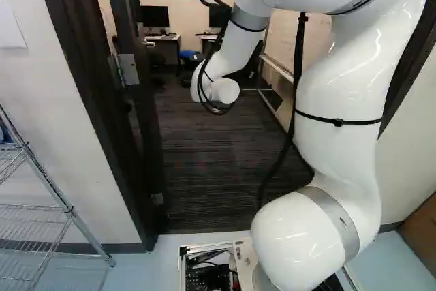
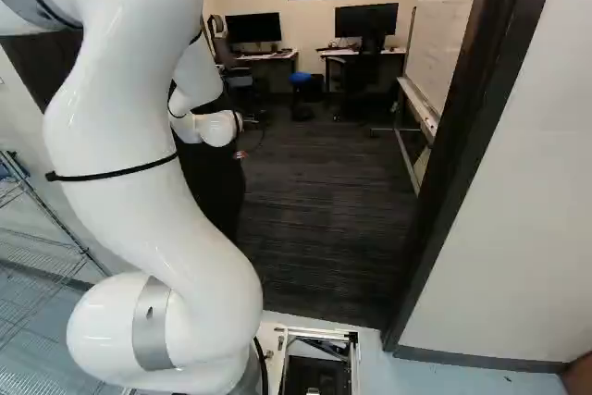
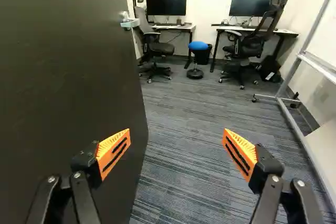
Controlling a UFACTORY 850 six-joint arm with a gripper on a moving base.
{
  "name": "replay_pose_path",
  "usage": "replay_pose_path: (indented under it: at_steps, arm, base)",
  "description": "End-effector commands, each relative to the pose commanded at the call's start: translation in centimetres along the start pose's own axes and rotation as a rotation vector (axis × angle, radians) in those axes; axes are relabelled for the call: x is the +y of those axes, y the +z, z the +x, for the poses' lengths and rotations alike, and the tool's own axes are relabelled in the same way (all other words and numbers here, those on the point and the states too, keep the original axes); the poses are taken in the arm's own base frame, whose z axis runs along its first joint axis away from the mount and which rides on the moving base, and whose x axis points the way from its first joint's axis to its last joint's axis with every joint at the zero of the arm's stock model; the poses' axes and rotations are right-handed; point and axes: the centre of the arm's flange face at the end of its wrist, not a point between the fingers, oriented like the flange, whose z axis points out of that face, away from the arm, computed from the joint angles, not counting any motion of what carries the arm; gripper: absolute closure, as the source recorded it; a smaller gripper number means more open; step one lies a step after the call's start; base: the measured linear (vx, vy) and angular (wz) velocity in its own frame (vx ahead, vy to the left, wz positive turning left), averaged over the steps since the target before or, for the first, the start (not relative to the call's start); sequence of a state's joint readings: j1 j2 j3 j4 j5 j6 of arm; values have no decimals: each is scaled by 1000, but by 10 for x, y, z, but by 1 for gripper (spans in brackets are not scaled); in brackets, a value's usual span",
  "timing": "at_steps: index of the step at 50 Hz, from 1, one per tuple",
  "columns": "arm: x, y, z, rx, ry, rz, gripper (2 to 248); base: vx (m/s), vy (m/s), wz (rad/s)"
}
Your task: Open the door and move inside
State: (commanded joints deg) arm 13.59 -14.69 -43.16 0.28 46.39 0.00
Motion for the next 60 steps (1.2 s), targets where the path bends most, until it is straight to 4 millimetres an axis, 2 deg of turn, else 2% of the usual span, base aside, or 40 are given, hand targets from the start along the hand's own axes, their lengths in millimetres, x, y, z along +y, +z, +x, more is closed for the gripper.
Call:
replay_pose_path:
  at_steps: [60]
  arm:
    - [51, -59, -13, -20, -37, -44, 3]
  base:
    - [0, 0, 0]
